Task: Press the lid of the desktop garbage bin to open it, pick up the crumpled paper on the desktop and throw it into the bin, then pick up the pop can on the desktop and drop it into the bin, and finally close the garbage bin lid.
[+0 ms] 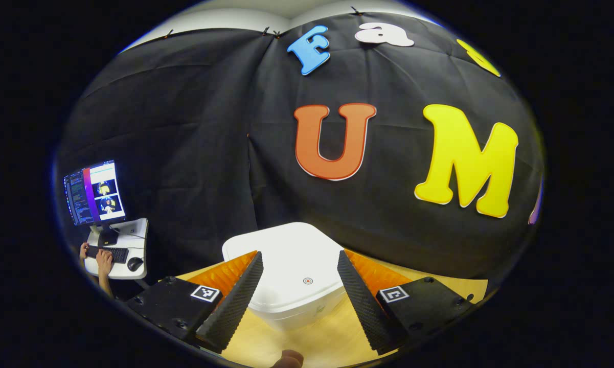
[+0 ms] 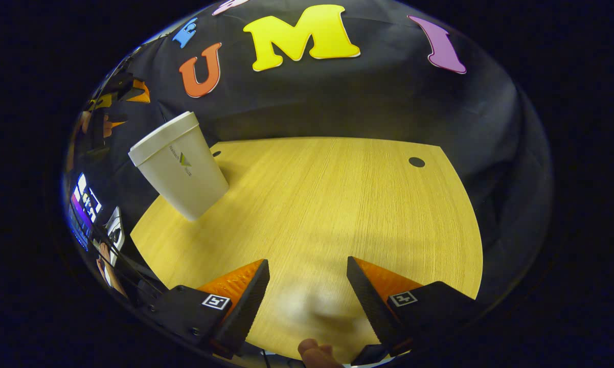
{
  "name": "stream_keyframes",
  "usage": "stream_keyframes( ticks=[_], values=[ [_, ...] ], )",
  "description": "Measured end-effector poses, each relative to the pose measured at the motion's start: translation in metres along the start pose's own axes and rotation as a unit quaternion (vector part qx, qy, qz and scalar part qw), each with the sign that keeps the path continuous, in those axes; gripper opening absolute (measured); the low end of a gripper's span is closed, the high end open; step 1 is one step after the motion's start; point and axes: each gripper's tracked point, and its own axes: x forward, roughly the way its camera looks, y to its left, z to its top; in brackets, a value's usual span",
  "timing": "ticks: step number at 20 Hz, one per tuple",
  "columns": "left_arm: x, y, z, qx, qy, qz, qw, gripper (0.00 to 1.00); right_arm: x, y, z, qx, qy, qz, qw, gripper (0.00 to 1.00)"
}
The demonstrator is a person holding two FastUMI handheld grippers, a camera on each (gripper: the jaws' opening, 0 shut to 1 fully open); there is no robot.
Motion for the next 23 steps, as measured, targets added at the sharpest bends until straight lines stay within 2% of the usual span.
stream_keyframes(
  ticks=[1, 2, 6, 9, 12, 13, 14, 17, 20, 23],
  values=[
    [-0.007, 0.0, 0.008, 0.009, -0.013, -0.017, 1.0, 0.97, -0.007, 0.005, 0.008, 0.007, -0.012, -0.003, 1.0, 0.93],
    [-0.016, 0.001, 0.008, 0.012, -0.018, -0.033, 0.999, 0.97, -0.016, 0.009, 0.017, 0.014, -0.026, -0.008, 1.0, 0.96],
    [-0.047, 0.006, -0.009, 0.033, -0.004, -0.096, 0.995, 0.97, -0.051, 0.027, 0.057, 0.038, -0.094, -0.029, 0.994, 0.96],
    [-0.073, 0.003, -0.025, 0.08, -0.03, -0.15, 0.985, 0.96, -0.079, 0.037, 0.087, 0.042, -0.147, -0.055, 0.987, 0.96],
    [-0.101, 0.006, -0.054, 0.113, -0.026, -0.202, 0.973, 0.98, -0.104, 0.051, 0.107, 0.01, -0.19, -0.085, 0.978, 0.96],
    [-0.107, 0.006, -0.062, 0.119, -0.025, -0.22, 0.968, 0.99, -0.112, 0.057, 0.114, -0.005, -0.207, -0.093, 0.974, 0.92],
    [-0.113, 0.003, -0.071, 0.118, -0.022, -0.237, 0.964, 0.99, -0.12, 0.066, 0.119, -0.021, -0.225, -0.1, 0.969, 0.96],
    [-0.124, 0.0, -0.082, 0.117, -0.029, -0.272, 0.955, 0.99, -0.136, 0.086, 0.122, -0.058, -0.263, -0.129, 0.954, 0.96],
    [-0.13, -0.006, -0.082, 0.108, -0.034, -0.298, 0.948, 0.99, -0.146, 0.101, 0.125, -0.049, -0.289, -0.144, 0.945, 0.95],
    [-0.13, -0.013, -0.08, 0.113, -0.043, -0.313, 0.942, 0.99, -0.15, 0.111, 0.133, -0.07, -0.309, -0.158, 0.935, 0.94]
  ],
)
